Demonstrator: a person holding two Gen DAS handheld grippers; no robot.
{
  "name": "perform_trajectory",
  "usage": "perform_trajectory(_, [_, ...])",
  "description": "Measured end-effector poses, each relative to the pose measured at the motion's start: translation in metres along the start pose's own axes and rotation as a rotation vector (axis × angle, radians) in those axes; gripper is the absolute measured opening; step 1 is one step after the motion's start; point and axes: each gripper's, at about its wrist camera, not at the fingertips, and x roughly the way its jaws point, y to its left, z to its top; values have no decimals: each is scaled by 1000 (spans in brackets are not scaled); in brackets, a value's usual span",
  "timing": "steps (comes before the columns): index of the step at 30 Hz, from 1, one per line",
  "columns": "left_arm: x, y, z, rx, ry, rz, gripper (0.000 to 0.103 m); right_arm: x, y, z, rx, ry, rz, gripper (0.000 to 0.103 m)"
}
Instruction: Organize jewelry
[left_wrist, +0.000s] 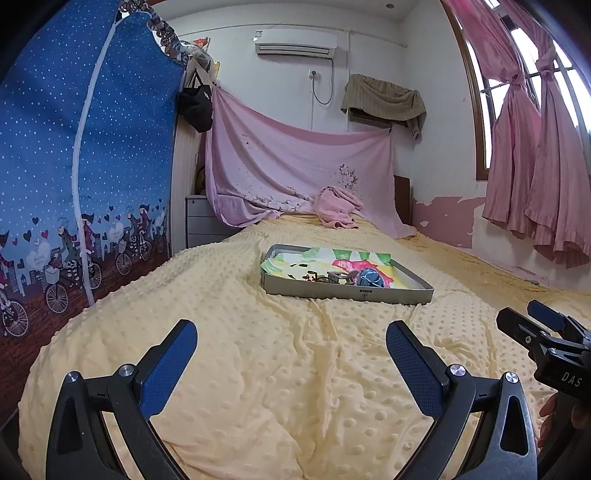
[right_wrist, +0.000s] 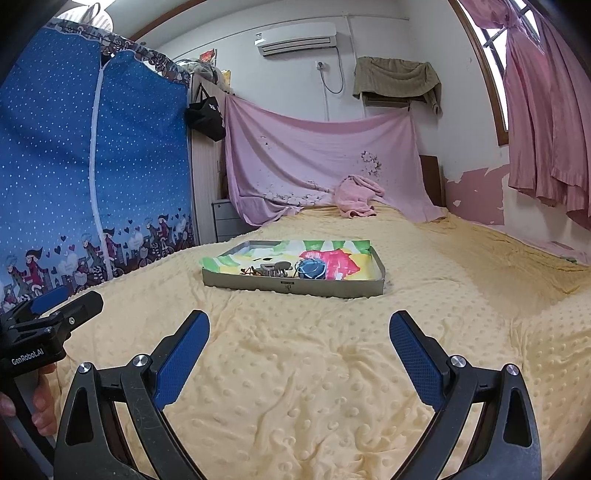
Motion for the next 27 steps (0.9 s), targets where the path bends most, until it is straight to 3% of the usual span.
perform_trajectory(27, [-2, 2, 1, 6, -1, -3, 103, 0, 5, 0, -3, -5, 1, 96])
